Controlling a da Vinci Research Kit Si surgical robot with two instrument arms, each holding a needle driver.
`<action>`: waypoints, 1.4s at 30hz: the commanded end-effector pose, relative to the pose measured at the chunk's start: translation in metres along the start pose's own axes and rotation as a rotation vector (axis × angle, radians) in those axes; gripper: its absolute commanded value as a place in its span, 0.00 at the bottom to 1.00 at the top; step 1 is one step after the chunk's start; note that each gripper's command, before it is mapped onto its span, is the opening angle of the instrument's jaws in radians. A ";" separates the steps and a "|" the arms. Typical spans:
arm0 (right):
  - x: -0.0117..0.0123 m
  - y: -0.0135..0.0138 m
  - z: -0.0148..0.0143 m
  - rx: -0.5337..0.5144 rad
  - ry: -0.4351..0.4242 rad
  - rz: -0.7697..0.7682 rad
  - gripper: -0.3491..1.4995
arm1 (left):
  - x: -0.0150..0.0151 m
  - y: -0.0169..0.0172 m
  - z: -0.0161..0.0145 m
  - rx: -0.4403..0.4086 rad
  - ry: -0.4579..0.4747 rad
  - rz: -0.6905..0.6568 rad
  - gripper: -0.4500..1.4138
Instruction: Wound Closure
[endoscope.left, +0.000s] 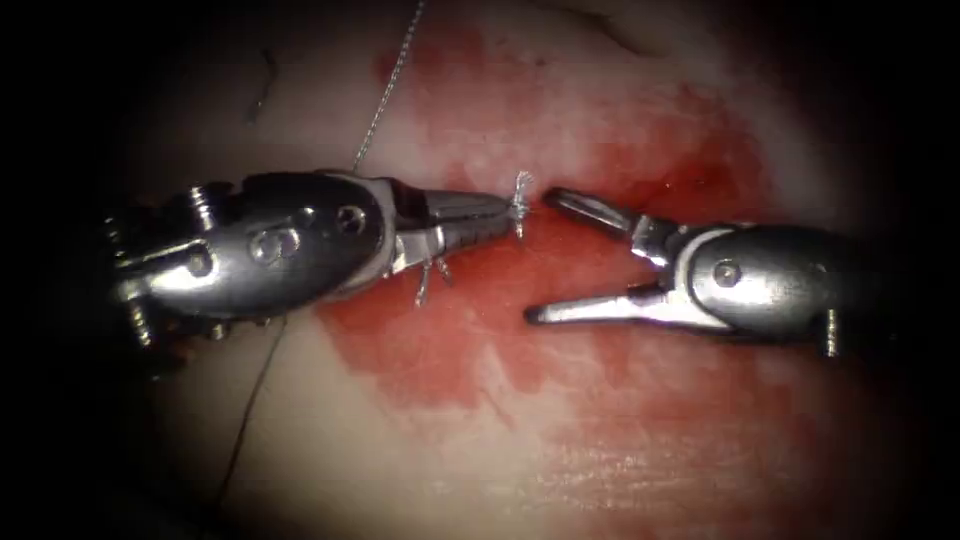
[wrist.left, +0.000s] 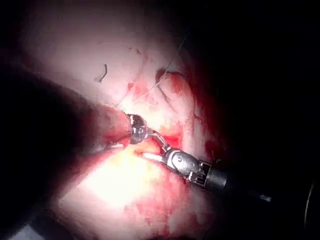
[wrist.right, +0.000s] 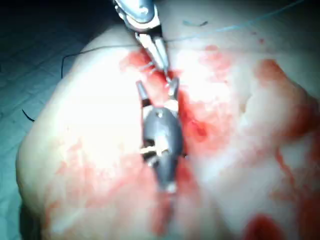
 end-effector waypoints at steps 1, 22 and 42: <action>-0.0001 0.0000 0.0015 -0.004 0.005 -0.006 0.88 | 0.0000 -0.0004 0.0009 -0.013 0.021 -0.017 0.05; 0.0010 0.0010 0.0051 -0.057 -0.007 -0.029 0.86 | 0.0001 -0.0010 0.0013 -0.091 0.154 -0.249 0.05; 0.0012 0.0007 0.0076 -0.057 -0.002 -0.029 0.86 | 0.0001 -0.0021 0.0014 -0.080 0.152 -0.278 0.05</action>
